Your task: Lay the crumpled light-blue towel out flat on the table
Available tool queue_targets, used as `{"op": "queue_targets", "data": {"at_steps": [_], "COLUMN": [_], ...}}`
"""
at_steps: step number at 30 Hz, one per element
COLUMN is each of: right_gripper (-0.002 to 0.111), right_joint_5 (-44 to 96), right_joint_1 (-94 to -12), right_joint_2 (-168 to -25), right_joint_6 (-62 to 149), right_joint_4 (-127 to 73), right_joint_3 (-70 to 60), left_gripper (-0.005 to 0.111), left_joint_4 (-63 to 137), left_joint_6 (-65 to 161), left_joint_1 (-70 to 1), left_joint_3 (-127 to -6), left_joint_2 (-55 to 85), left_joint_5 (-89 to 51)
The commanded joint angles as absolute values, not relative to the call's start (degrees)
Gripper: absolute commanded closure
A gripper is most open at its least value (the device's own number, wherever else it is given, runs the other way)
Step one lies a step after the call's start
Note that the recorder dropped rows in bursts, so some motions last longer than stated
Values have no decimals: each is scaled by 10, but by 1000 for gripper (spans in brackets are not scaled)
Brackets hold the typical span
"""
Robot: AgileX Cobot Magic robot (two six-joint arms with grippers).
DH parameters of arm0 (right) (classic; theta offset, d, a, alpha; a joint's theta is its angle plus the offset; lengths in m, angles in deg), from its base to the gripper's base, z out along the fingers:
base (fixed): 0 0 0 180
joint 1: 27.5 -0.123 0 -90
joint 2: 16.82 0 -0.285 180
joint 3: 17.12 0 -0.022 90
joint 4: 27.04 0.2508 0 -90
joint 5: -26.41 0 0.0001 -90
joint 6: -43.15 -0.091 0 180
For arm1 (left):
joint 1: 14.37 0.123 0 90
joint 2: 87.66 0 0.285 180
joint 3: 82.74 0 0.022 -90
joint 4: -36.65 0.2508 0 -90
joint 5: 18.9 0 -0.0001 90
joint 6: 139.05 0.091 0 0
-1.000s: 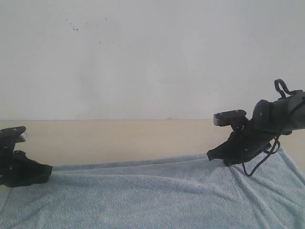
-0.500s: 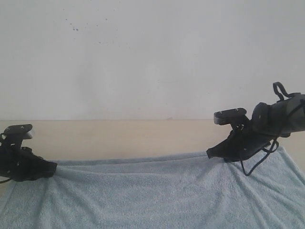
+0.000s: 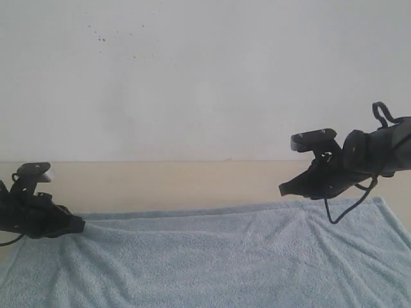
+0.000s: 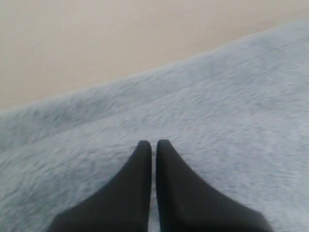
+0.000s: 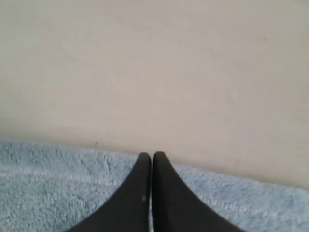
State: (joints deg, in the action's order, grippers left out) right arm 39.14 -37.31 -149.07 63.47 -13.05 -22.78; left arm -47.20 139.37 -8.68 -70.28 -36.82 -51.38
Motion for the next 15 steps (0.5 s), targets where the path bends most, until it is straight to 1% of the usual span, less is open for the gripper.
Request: {"op": "queue_targets", "data": {"at_steps": [1,6,8,10,12,15], "right_gripper": [109,109,109,109,109,109], "right_joint_5": [379,424,448,466,482,502], "right_joint_1": [-360,-305,-277,-250,-233,-213], "right_joint_2": [-1464,-1471,-1473,-1473,-1473,-1475], "right_joint_6": [630,580,579,578,578,581], "right_joint_4": [-142,-142,-142,-143,-143,-145], "right_joint_3": [-229,-229,-229,-229,-229,-229], "left_gripper": [103,103,103,103,103,103], "left_joint_4": [-502,-504,-488,-469,-469,-469], "left_joint_6": [1442,1383,1383,1397,1420,1435], "left_joint_1": [-89,-87,-87,-87,-87,-89], "left_joint_3": [-711,-709,-707,-707,-709,-709], "left_joint_2": [-351,-349,-349,-349,-351,-358], "left_joint_5": [-549,-362,-356,-384,-404,-398]}}
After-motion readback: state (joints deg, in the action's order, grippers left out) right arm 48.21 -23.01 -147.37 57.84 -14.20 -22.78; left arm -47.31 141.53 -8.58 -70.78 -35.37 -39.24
